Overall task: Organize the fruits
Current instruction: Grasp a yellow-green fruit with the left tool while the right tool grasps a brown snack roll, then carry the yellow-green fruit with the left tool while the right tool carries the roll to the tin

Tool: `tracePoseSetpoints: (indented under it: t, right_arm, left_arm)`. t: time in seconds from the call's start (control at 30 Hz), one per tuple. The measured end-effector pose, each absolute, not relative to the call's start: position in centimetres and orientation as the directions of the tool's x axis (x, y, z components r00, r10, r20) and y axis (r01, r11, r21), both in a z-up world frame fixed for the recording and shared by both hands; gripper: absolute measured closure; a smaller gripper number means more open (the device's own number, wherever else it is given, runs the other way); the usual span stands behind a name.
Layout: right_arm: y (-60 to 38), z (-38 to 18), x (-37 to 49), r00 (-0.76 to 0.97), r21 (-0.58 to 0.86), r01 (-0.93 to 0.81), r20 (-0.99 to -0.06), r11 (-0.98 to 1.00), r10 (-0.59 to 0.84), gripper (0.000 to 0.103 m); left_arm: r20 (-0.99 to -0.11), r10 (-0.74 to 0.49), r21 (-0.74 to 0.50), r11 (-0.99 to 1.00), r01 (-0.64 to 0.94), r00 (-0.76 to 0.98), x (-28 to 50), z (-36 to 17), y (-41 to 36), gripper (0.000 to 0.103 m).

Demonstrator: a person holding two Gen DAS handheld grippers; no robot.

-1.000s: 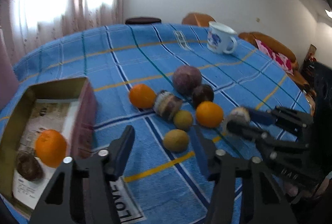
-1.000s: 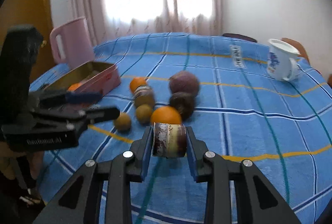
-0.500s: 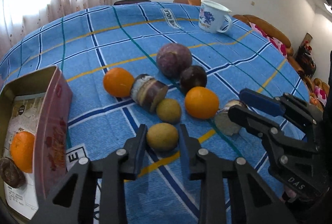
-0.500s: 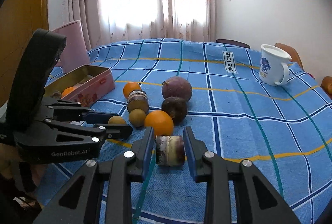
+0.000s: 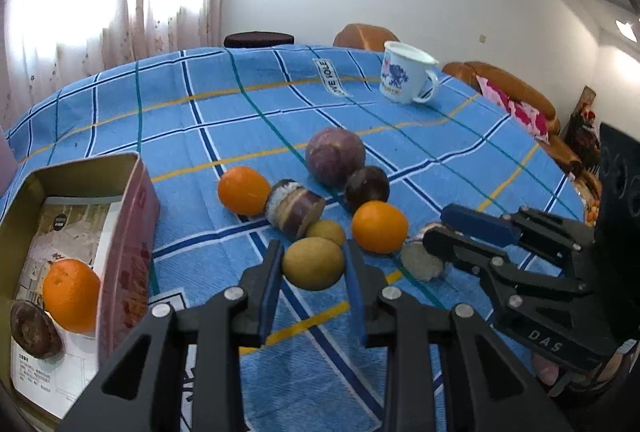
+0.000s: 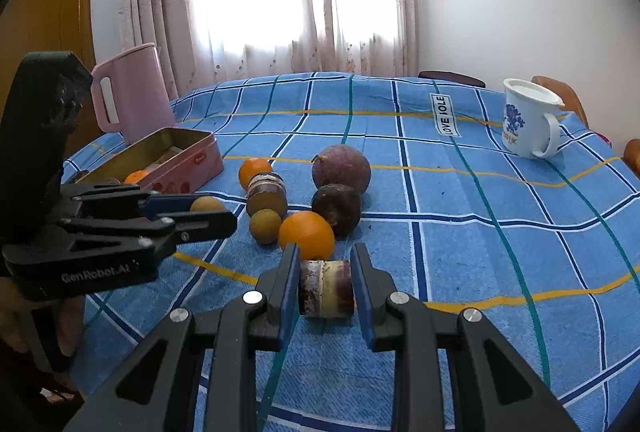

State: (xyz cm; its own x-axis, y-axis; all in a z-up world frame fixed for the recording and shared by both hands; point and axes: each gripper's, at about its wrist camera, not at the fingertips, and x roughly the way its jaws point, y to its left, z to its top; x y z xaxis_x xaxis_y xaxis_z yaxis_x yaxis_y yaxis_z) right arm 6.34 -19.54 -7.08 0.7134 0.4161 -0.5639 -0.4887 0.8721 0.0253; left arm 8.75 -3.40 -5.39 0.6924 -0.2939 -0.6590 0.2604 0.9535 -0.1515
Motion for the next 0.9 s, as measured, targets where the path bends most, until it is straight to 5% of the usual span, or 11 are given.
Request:
tracePoseSetpoints:
  t: [0.07,0.1,0.13,0.2,0.37,0.43,0.9]
  right_arm:
    - [-19.5,-7.1,6.3,0.707,0.029,-0.498,-0.566,0.867,0.425,0.074]
    - [-19.6,-7.2,6.5,0.686,0.049,-0.515,-0.575,0.856,0.445,0.069]
    - [-19.5,-7.3,6.6,0.674,0.053,-0.518,-0.590,0.854,0.446,0.053]
    - [-19.1,-7.4,6.7,0.665,0.040,-0.520,-0.608,0.853,0.434,0.047]
    - [-18.4,-7.7,6.4,0.666,0.000,-0.531,-0.618,0.847,0.418,0.050]
    - [-18.2,-7.8,6.5,0.667,-0.014,-0.531,-0.624,0.848,0.407,0.062]
    - [-18.1,-6.7,4.8,0.736,-0.070,-0.534,-0.530,0.842,0.423,0.065]
  left_arm:
    - [-0.650,-0.297,-0.160,0.953,0.257,0.699,8.7,-5.3,-3.2,0.072]
    - [-0.646,-0.301,-0.163,0.952,0.258,0.702,8.7,-5.2,-3.1,0.072]
    - [-0.645,-0.300,-0.162,0.953,0.258,0.703,8.7,-5.2,-3.2,0.072]
    - [-0.642,-0.299,-0.159,0.953,0.259,0.706,8.6,-5.1,-3.3,0.072]
    - [-0.630,-0.299,-0.165,0.953,0.253,0.717,8.4,-5.0,-3.1,0.072]
    - [-0.626,-0.295,-0.163,0.955,0.249,0.722,8.3,-4.9,-3.1,0.072]
    - [-0.525,-0.233,-0.116,0.972,0.203,0.819,5.8,-3.4,-2.0,0.072]
